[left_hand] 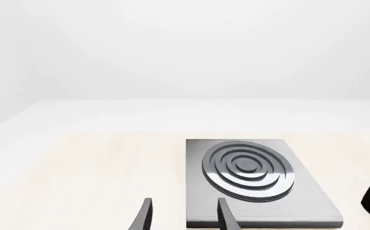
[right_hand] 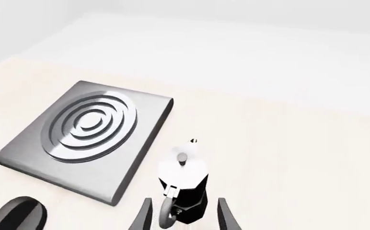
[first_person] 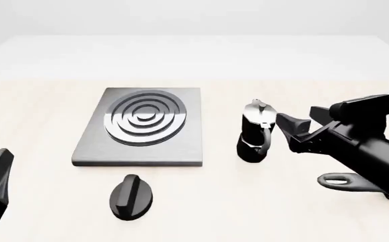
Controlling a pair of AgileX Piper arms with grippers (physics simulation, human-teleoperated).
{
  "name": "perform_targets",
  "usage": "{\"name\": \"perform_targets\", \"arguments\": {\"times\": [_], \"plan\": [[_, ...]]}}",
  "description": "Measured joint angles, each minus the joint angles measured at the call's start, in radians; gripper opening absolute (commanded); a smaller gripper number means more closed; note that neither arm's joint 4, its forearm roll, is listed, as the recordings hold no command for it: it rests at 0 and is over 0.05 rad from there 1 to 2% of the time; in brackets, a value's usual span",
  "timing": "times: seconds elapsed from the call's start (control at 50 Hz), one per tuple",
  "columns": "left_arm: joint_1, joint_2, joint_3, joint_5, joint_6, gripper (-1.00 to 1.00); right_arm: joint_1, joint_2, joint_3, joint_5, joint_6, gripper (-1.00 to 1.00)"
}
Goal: Put the moka pot on the stove.
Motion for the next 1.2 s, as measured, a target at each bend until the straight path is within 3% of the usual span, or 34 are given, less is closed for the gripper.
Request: {"name": "perform_targets", "arguments": {"times": [0.72,1.2], "plan": [[0.000,0.000,0.000,0.000,0.000,1.00,0.060,0.266,0.071,-0.268,0.061,1.00],[0.000,0.000,0.000,0.000,0.000,1.00,0.077,0.394,0.074,-0.386,0.091,1.00]]}}
